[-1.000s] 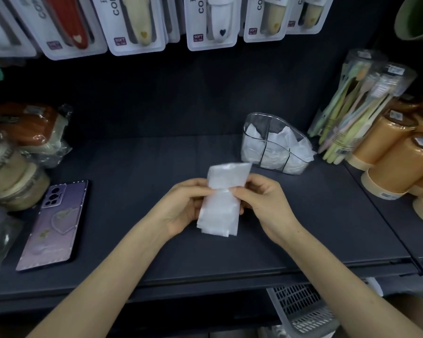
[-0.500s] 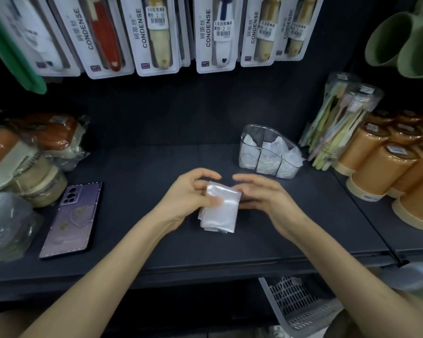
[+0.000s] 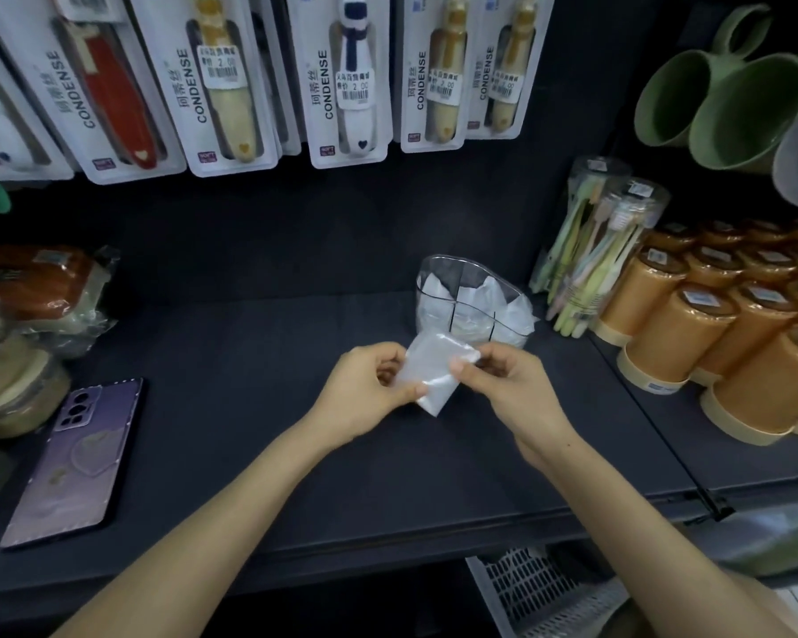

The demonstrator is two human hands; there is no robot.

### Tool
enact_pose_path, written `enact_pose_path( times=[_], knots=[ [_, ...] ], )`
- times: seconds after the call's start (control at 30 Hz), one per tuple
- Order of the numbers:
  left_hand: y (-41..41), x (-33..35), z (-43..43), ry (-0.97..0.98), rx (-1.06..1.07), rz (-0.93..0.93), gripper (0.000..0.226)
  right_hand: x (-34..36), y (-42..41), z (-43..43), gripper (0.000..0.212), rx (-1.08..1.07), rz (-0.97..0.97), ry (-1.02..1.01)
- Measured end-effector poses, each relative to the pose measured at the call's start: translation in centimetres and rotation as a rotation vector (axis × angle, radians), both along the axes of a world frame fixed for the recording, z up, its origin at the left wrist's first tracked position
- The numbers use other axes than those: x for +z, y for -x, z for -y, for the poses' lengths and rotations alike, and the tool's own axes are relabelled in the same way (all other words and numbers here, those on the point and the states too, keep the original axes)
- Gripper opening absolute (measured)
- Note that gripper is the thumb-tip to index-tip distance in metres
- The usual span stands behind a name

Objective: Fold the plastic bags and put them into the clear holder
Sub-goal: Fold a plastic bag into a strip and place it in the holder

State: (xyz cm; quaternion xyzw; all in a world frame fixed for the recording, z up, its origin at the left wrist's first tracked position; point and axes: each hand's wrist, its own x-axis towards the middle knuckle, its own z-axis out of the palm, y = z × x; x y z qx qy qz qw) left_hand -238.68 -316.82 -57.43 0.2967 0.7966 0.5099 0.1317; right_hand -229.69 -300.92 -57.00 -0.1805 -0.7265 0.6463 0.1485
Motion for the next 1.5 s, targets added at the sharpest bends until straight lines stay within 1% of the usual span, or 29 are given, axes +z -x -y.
enact_pose_path(
  times=[0.03,0.1,0.13,0.23,0.3,0.33,0.4,0.47,0.53,0.6,0.67,0.73,0.83,0.93,1.0,1.1,1.2,1.27,1.37,1.4,1.47,1.5],
  knots=[
    [0.3,0.1,-0.3,0.006,-0.023,-0.004,0.014,0.1,0.2,-0.4,0.002,-0.025,-0.006,-0.011],
    [1.3,0.4,-0.7,0.007,-0.079,0.026,0.019,0.9,0.7,-1.6,0.005,-0.062,-0.015,-0.024],
    [2.1,0.5,-1.0,0.002,-0.089,0.043,0.025,1.5,1.1,-2.4,0.006,-0.076,-0.018,-0.012],
    [5.4,0.5,-2.2,0.034,0.011,-0.034,0.058,3.4,3.3,-5.1,0.010,-0.100,0.016,0.028],
    [7.5,0.5,-3.4,0.084,0.036,-0.053,0.083,4.2,5.6,-6.4,0.008,-0.102,0.066,0.016],
    [8.3,0.6,-4.1,0.105,0.013,-0.025,0.095,4.5,6.7,-6.9,0.006,-0.096,0.094,0.004],
    [9.6,0.7,-5.4,0.125,-0.072,0.066,0.114,4.8,9.0,-7.3,0.012,-0.079,0.141,-0.023],
    [10.2,0.7,-6.5,0.113,-0.155,0.145,0.125,4.8,10.8,-7.5,0.016,-0.066,0.196,-0.078],
    [10.5,0.2,-7.2,0.073,-0.192,0.194,0.128,4.5,12.1,-7.6,0.021,-0.056,0.281,-0.174],
    [10.5,-0.2,-7.7,0.012,-0.186,0.223,0.128,4.0,13.0,-7.8,0.022,-0.050,0.359,-0.299],
    [10.4,-0.9,-7.9,-0.065,-0.154,0.216,0.129,3.7,13.3,-7.6,0.018,-0.043,0.420,-0.470],
    [9.9,-1.4,-7.8,-0.126,-0.125,0.187,0.129,3.6,13.2,-7.4,0.018,-0.045,0.437,-0.628],
    [8.9,-1.6,-7.2,-0.170,-0.100,0.114,0.128,3.4,12.6,-6.8,0.019,-0.060,0.354,-0.788],
    [7.4,-1.7,-6.2,-0.183,-0.086,0.032,0.128,2.8,11.5,-5.7,0.013,-0.130,0.224,-0.950],
    [6.4,-1.9,-5.4,-0.185,-0.074,-0.012,0.129,2.1,10.6,-4.6,0.014,-0.216,0.102,-1.072],
    [4.8,-2.0,-4.2,-0.176,-0.056,-0.066,0.128,0.7,9.0,-3.1,0.013,-0.330,-0.129,-1.147],
    [3.6,-2.1,-3.3,-0.188,-0.051,-0.094,0.124,0.2,7.3,-2.6,0.020,-0.310,-0.238,-1.223],
    [2.9,-2.0,-2.8,-0.186,-0.048,-0.107,0.123,0.4,6.4,-2.4,0.016,-0.267,-0.323,-1.292],
    [2.2,-1.9,-2.3,-0.177,-0.035,-0.131,0.124,0.8,5.7,-2.3,0.003,-0.202,-0.331,-1.370],
    [2.1,-1.8,-2.2,-0.170,-0.034,-0.149,0.124,0.9,5.5,-2.3,0.008,-0.178,-0.306,-1.365],
    [1.7,-1.6,-2.0,-0.157,-0.035,-0.171,0.126,1.0,5.2,-2.1,0.027,-0.107,-0.236,-1.357],
    [1.6,-1.4,-1.9,-0.153,-0.037,-0.177,0.126,1.0,5.1,-2.0,0.033,-0.071,-0.204,-1.364]
  ],
)
